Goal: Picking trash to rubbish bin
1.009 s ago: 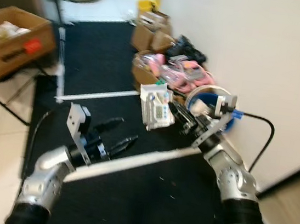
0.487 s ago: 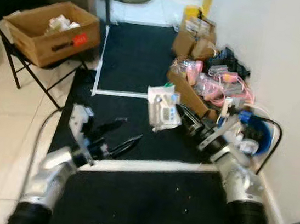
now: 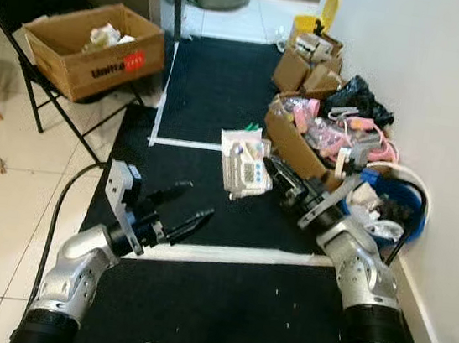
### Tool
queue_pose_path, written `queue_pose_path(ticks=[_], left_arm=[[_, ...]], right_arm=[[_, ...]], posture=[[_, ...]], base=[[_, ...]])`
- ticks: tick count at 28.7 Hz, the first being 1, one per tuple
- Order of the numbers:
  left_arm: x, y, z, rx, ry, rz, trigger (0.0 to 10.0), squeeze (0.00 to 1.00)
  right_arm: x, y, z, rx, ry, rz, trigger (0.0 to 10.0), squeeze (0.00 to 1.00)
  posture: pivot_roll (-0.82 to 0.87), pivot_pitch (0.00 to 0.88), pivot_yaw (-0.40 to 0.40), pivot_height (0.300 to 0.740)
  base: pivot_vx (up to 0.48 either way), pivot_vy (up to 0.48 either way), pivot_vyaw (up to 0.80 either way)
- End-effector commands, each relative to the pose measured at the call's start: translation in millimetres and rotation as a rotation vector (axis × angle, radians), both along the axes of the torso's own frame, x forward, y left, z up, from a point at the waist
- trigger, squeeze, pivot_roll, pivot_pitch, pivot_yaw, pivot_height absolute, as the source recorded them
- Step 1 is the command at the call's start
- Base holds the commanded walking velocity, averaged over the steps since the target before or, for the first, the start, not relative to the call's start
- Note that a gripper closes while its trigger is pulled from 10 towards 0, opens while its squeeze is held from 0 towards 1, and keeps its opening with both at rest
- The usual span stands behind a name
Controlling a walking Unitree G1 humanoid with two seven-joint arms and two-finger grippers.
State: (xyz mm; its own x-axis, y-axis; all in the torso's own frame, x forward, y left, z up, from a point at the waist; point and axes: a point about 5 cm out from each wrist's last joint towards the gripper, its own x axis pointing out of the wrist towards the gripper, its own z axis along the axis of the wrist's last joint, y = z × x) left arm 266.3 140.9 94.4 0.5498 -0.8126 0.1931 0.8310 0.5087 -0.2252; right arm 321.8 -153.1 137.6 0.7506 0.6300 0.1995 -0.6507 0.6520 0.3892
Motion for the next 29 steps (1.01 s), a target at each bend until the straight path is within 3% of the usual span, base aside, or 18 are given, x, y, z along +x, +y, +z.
queue_pose_path(ticks=[1,18,29], left_arm=[[-2.0,0.4,-2.2,-0.008,0.011,-0.003,10.0,0.0],[-2.3,-0.6,-0.3,-0.014,0.007,-0.01,10.0,0.0],[-2.1,-1.1,0.7,-0.014,0.005,-0.014,10.0,0.0]], right_arm=[[0.0,-0.7,-0.5,0.006,0.008,-0.007,10.0,0.0],[0.0,-0.7,0.9,-0.006,-0.003,-0.006,10.0,0.0],[-0.4,0.1,0.4,-0.02,-0.006,0.001,10.0,0.0]], posture=[[0.01,0.0,-0.025,0.74],[0.01,0.0,-0.023,0.74],[0.01,0.0,-0.023,0.74]], base=[[0.247,0.0,0.0],[0.31,0.0,0.0],[0.404,0.0,0.79]])
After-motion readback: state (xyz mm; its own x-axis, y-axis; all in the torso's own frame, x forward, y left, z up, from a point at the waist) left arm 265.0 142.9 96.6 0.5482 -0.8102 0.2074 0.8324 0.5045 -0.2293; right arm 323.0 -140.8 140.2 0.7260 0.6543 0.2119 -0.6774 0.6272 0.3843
